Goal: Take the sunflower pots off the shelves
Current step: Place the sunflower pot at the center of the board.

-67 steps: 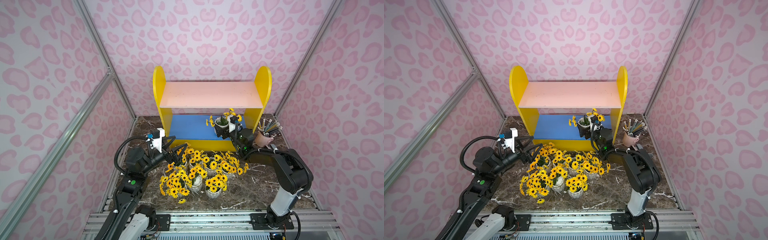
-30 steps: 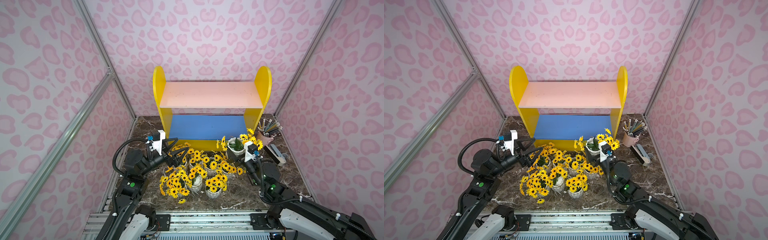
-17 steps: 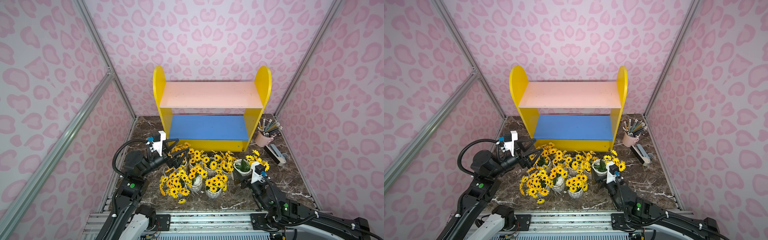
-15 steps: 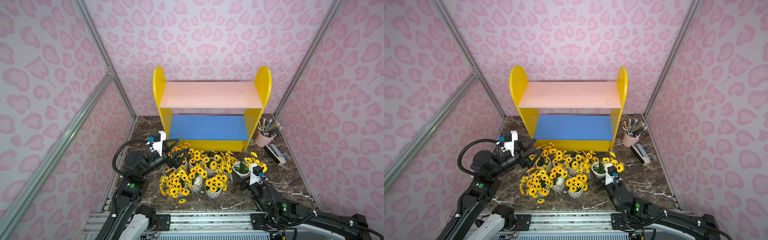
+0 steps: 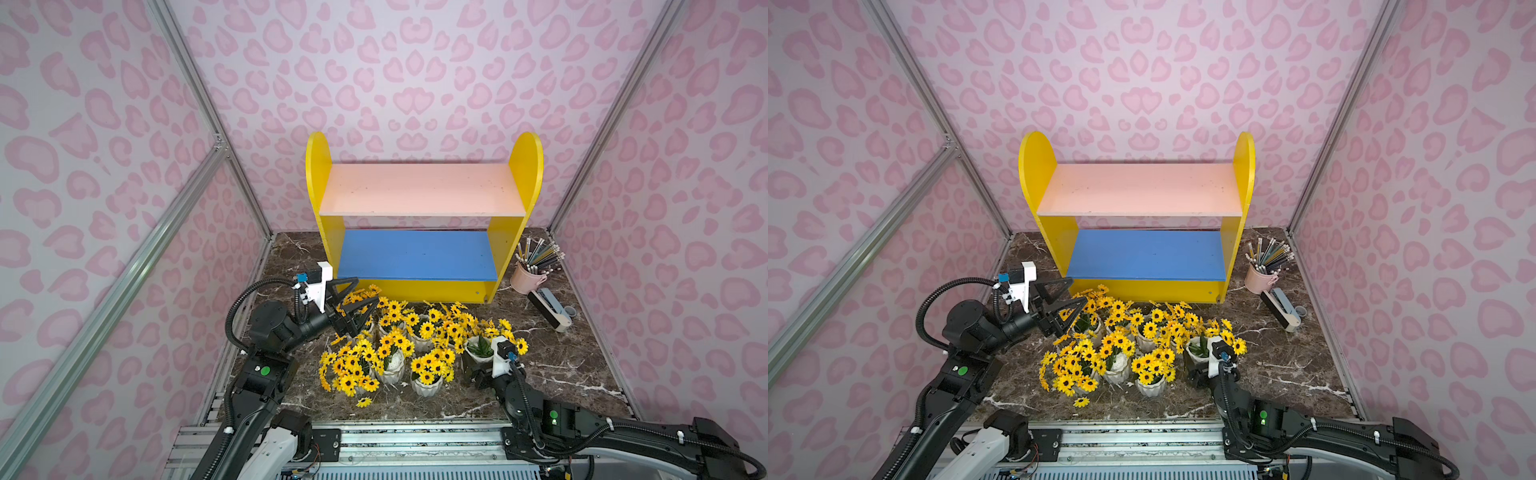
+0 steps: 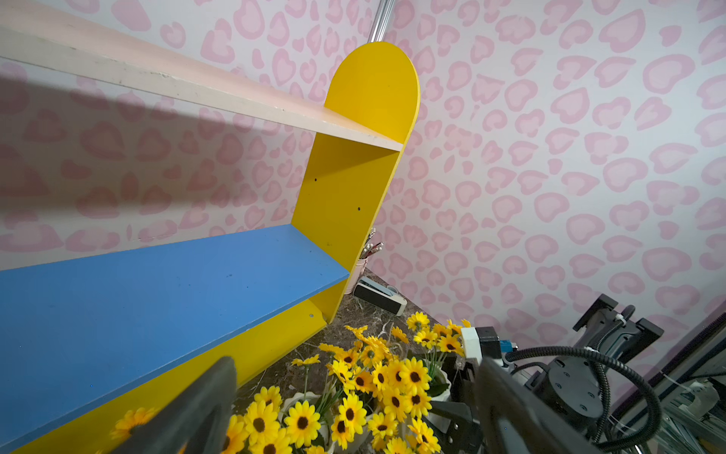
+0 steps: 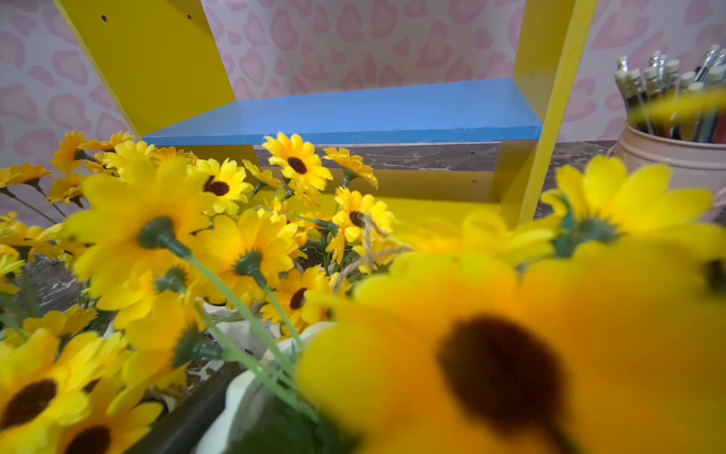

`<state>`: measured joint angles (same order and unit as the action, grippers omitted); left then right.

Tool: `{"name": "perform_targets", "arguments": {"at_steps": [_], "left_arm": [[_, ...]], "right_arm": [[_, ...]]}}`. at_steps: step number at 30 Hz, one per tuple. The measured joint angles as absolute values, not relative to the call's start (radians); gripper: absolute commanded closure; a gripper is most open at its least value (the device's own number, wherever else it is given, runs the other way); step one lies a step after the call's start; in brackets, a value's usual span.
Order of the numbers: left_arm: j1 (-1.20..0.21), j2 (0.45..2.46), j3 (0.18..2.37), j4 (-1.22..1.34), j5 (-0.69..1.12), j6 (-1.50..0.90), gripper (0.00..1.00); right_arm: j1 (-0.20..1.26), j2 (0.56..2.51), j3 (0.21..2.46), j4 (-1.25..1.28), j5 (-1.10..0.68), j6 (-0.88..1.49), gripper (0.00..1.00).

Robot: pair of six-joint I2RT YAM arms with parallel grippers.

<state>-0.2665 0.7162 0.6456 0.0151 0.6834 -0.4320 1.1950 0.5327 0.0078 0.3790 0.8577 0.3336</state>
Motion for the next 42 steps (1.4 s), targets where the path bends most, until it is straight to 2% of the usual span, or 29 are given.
{"name": "perform_targets", "arguments": {"at_steps": [30,42], "left_arm": [[-0.267,0.717,0.644,0.019,0.684,-0.436,0.03],[-0.268,0.717,0.644,0.019,0.683,-0.436,0.03]], "right_arm": [[1.217,0.979,0.007,0.693,0.687,0.375,1.0],[1.257,1.253,0.007,1.007,0.715,0.394,1.0]]}}
